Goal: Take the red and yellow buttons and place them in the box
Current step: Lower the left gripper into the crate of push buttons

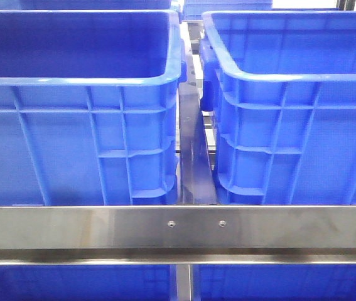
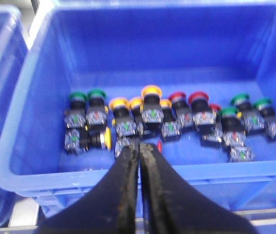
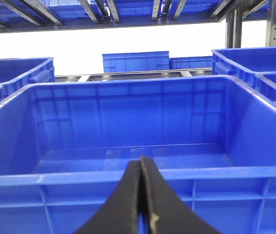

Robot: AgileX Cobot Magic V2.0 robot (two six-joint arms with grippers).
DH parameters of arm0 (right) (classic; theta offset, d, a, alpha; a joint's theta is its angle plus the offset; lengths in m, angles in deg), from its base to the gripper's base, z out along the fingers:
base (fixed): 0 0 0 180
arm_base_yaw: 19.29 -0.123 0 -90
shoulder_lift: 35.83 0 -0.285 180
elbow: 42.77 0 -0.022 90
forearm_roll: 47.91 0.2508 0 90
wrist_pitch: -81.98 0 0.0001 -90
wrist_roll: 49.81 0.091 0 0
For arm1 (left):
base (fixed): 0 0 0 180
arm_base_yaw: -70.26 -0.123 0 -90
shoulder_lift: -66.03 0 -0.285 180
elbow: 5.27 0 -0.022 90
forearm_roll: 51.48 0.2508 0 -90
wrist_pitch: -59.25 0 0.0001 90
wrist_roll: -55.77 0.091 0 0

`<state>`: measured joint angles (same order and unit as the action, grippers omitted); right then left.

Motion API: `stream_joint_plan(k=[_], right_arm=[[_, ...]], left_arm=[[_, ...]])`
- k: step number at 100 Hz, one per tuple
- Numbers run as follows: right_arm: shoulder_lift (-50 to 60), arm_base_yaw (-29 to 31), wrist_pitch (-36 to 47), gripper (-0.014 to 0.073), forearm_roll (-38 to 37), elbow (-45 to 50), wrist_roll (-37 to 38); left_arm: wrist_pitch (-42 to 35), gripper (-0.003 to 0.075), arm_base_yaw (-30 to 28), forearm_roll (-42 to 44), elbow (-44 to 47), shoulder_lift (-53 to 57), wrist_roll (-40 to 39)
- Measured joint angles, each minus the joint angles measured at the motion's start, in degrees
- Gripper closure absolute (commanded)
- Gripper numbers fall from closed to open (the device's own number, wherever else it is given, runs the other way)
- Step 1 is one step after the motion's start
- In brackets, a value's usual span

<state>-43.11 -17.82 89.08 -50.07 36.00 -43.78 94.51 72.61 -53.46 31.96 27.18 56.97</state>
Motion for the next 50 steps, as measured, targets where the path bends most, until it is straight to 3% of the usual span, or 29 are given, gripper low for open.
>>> stream_joint_plan(k=[20,50], right_arm=[[0.0,0.0,0.0,0.0662,0.0,0.0,0.0],[0.0,0.0,0.0,0.0662,0.0,0.0,0.0]], left_arm=[[3.68,0.0739,0.0,0.0,-7.38,-9.56,0.0],[4.43,0.0734,0.0,0.0,-8.1,-14.6,0.0]])
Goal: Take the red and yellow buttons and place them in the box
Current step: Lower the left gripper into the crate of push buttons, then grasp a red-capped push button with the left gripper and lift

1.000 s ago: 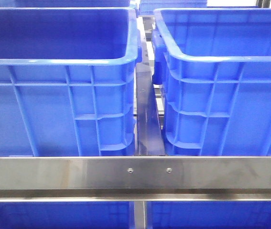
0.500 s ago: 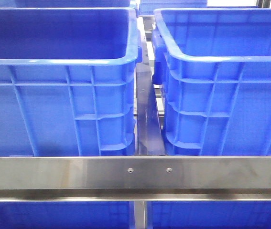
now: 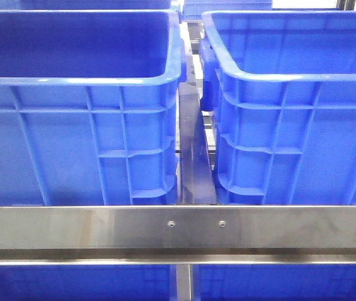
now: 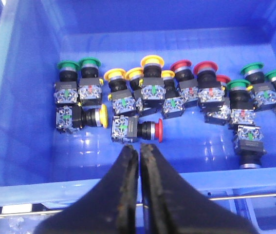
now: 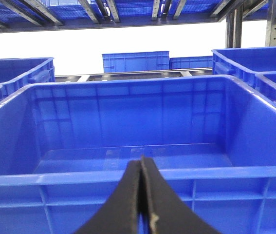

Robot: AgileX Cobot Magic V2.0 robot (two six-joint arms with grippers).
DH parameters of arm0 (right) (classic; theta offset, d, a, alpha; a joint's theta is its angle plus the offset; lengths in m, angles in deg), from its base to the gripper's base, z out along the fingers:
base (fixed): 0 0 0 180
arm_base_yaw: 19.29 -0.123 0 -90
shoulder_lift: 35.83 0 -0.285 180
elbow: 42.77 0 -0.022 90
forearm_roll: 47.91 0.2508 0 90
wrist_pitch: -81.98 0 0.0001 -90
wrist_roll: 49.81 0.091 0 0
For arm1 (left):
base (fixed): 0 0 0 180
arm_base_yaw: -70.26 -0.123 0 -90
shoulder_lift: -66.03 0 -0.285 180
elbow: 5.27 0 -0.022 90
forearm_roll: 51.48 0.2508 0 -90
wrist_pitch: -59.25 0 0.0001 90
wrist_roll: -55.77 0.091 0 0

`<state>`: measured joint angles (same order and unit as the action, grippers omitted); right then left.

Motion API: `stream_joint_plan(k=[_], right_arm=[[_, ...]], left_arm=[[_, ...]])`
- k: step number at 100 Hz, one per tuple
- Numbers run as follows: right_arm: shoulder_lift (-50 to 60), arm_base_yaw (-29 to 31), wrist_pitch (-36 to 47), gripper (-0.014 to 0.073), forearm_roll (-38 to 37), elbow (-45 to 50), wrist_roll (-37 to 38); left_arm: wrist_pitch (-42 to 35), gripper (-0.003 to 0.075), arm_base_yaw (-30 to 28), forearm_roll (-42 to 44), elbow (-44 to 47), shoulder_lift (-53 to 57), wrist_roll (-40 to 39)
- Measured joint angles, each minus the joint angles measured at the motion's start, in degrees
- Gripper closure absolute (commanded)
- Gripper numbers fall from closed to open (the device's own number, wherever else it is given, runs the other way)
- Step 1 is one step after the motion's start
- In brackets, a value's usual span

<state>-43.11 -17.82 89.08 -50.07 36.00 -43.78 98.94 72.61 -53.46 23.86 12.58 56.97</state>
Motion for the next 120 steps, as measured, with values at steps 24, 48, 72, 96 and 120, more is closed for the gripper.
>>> stream_joint_plan(k=[24,48,72,96,120], right_arm=[[0.0,0.0,0.0,0.0662,0.0,0.0,0.0],[0.0,0.0,0.0,0.0662,0.0,0.0,0.0],[0.0,0.0,0.0,0.0662,0.0,0.0,0.0],[0.0,0.0,0.0,0.0662,0.0,0.0,0.0],[0.0,0.0,0.0,0.0662,0.0,0.0,0.0]], left_arm=[[0.08,0.0437,0.0,0.0,-0.11,-0.06,0.0],[0.12,0.0228,0.0,0.0,-0.11,-0.06,0.0],[-2.37,0.0227,0.35,-2.65,-0.22,-1.04,0.0],[-2.52,0.0227,6.19,-3.22,-5.61,-8.64,0.0],[3.05,0.0227,12.13,-3.59,-16.64,-22.56,-0.51]])
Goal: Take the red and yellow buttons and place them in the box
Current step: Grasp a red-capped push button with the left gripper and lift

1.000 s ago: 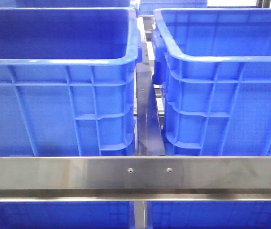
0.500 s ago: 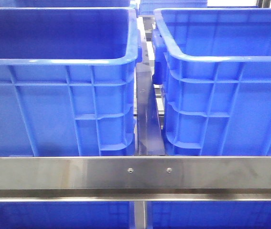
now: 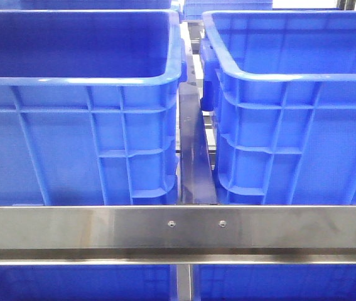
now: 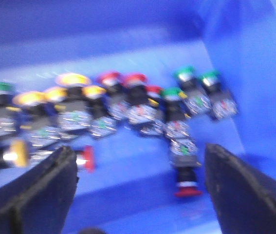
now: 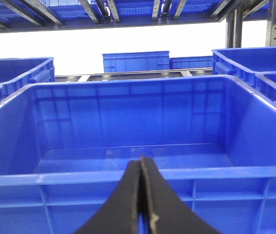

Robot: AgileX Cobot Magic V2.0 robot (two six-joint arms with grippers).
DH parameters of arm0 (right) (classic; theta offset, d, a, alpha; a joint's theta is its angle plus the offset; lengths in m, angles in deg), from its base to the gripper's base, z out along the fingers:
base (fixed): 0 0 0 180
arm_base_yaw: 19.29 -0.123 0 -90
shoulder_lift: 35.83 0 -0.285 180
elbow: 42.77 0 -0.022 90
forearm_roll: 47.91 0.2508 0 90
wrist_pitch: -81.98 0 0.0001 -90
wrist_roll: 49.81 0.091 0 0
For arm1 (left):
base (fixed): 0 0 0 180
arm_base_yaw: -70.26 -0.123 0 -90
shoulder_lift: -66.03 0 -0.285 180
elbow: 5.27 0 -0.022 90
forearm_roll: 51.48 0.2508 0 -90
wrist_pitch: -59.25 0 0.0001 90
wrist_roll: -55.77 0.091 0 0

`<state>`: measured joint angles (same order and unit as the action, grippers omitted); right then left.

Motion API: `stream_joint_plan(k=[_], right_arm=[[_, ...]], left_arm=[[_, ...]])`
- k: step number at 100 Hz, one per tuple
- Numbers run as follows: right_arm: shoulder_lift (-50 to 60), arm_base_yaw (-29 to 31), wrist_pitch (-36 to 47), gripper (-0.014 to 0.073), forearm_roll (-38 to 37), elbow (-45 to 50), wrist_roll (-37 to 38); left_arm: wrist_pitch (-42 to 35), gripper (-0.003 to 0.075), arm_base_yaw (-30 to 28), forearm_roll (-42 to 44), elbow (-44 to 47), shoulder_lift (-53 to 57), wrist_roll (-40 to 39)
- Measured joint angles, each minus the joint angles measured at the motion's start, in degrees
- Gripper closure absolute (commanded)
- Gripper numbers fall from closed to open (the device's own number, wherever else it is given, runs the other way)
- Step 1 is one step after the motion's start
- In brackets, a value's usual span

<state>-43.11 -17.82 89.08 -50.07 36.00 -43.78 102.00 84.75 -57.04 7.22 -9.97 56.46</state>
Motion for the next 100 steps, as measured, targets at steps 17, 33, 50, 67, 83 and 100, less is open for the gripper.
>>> stream_joint_plan(k=[17,33,50,67,83,100], right_arm=[[0.0,0.0,0.0,0.0662,0.0,0.0,0.0],[0.0,0.0,0.0,0.0662,0.0,0.0,0.0],[0.0,0.0,0.0,0.0662,0.0,0.0,0.0],[0.0,0.0,0.0,0.0662,0.0,0.0,0.0],[0.0,0.0,0.0,0.0662,0.0,0.0,0.0],[0.0,0.0,0.0,0.0662,0.0,0.0,0.0]], left_arm=[[3.96,0.0227,0.51,-0.12,-7.06,-10.53,-0.13],[4.39,0.0227,0.51,-0.12,-10.28,-17.88,-0.22],[2.59,0.0227,0.51,-0.22,-11.27,-22.93,-0.22],[-0.07,0.0227,0.51,-0.48,-11.45,-26.52,-0.22],[-2.9,0.0227,0.51,-1.15,-11.45,-29.26,-0.22],[-4.79,0.0227,0.51,-1.4,-11.54,-31.61,-0.22]])
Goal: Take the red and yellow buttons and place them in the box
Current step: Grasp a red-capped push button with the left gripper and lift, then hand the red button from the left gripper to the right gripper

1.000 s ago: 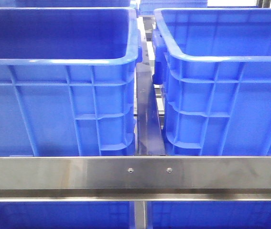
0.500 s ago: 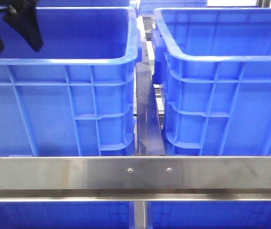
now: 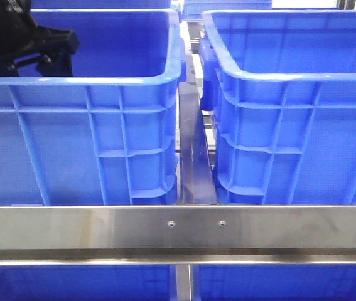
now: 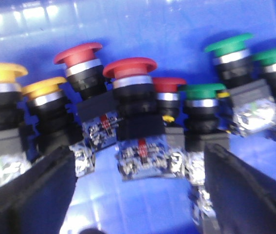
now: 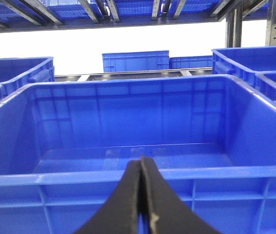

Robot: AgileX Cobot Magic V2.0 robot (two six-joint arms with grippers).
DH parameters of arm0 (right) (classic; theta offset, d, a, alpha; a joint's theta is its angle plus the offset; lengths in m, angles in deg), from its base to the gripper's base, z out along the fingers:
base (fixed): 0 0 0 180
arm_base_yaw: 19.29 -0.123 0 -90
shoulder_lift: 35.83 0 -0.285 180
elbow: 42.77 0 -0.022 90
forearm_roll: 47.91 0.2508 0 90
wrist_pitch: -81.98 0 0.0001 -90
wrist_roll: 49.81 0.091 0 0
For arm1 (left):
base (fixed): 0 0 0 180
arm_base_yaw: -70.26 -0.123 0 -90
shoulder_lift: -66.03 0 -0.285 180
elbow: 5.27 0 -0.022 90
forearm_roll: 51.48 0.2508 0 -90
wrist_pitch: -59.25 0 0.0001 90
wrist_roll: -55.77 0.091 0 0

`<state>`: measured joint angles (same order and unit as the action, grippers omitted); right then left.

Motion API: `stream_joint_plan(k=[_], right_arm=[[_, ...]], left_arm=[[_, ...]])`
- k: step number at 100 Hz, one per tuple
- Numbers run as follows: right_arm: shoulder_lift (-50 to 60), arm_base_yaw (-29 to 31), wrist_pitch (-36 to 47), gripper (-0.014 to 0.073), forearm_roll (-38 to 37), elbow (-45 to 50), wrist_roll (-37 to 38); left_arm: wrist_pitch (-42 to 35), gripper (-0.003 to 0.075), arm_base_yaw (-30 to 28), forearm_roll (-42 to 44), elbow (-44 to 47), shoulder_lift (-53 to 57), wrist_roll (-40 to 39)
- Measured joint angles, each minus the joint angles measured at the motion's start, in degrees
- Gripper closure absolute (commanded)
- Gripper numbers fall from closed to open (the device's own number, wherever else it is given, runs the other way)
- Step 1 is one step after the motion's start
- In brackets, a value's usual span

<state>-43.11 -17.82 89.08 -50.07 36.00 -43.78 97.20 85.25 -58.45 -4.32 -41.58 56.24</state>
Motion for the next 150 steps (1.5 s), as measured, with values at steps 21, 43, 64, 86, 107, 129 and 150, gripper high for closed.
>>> stream_joint_plan(k=[21,43,64,86,107,129,150], right_arm=[[0.0,0.0,0.0,0.0662,0.0,0.0,0.0],[0.0,0.0,0.0,0.0662,0.0,0.0,0.0],[0.0,0.0,0.0,0.0662,0.0,0.0,0.0],[0.0,0.0,0.0,0.0662,0.0,0.0,0.0],[0.0,0.0,0.0,0.0662,0.0,0.0,0.0],[0.0,0.0,0.0,0.0662,0.0,0.0,0.0],[0.0,0.0,0.0,0.0662,0.0,0.0,0.0]], left_arm=[[-1.35,0.0227,0.0,-0.1,0.0,-1.86,0.0],[-2.72,0.0227,0.0,-0.13,0.0,-2.76,0.0],[-2.85,0.0227,0.0,-0.61,-0.13,-4.96,0.0],[-2.99,0.0328,0.0,-0.99,-0.13,-5.21,0.0],[-2.99,0.0667,0.0,-1.08,-0.13,-5.21,0.0],[-3.08,0.0739,0.0,-1.08,-0.13,-4.98,0.0],[-1.98,0.0739,0.96,-1.08,-0.13,1.16,0.11]])
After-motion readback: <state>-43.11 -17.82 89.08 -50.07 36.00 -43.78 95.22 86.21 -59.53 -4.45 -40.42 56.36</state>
